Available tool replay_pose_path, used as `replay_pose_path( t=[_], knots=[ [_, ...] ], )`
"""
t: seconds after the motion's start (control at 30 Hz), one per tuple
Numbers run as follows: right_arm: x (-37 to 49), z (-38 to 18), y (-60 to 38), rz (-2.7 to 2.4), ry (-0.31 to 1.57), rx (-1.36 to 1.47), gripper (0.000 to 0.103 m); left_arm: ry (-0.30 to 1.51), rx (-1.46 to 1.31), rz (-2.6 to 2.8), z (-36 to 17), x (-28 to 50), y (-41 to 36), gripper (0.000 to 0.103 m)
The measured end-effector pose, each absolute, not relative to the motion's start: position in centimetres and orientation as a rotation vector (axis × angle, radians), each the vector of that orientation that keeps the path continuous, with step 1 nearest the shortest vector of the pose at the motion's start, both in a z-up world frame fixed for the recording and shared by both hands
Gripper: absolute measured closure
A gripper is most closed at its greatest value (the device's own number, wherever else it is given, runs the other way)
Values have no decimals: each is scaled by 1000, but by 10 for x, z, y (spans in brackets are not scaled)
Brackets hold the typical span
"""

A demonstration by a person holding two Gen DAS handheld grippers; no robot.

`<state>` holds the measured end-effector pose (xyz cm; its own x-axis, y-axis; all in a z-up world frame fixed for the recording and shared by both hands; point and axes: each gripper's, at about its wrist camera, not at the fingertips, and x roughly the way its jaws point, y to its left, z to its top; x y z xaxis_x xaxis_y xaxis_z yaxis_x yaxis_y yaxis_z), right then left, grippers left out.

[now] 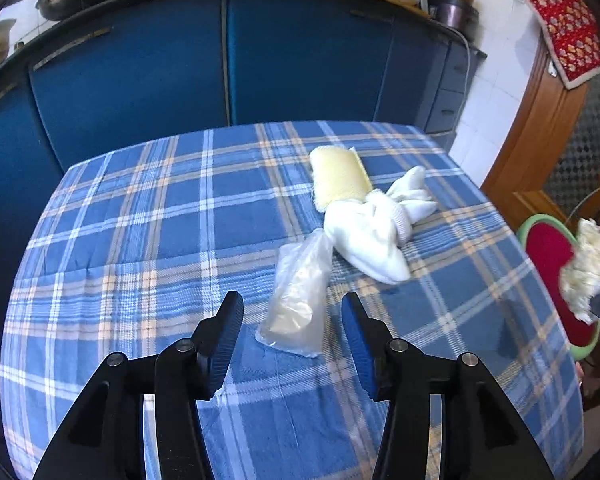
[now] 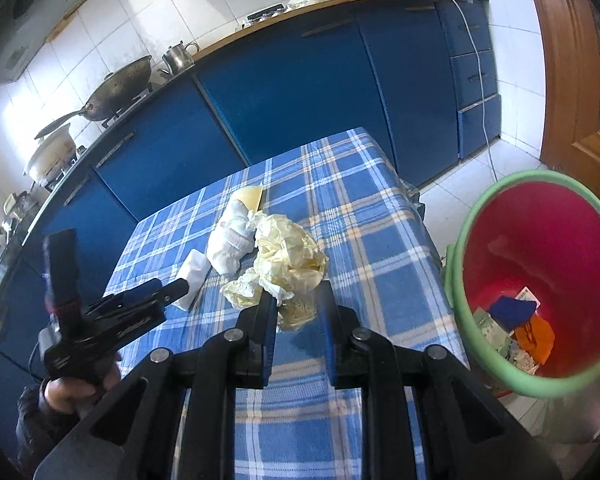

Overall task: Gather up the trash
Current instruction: 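Grasp the white plastic bag with the left gripper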

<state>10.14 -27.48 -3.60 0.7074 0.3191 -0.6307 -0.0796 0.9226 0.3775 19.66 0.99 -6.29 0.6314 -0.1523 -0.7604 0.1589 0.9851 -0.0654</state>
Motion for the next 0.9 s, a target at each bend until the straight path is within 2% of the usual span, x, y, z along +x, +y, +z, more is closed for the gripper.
replay_pose_path(
  t=[0.2, 0.37, 0.9],
  knots=[
    [95, -46, -284, 222, 776, 372, 80, 892, -1, -174, -74, 200, 4, 51],
    [88, -50, -292, 212, 778, 393, 80, 898, 11, -163, -81, 199, 0, 65],
    [72, -53, -318, 165, 758, 433, 80, 817, -29, -285, -45, 157, -23, 66]
  ],
)
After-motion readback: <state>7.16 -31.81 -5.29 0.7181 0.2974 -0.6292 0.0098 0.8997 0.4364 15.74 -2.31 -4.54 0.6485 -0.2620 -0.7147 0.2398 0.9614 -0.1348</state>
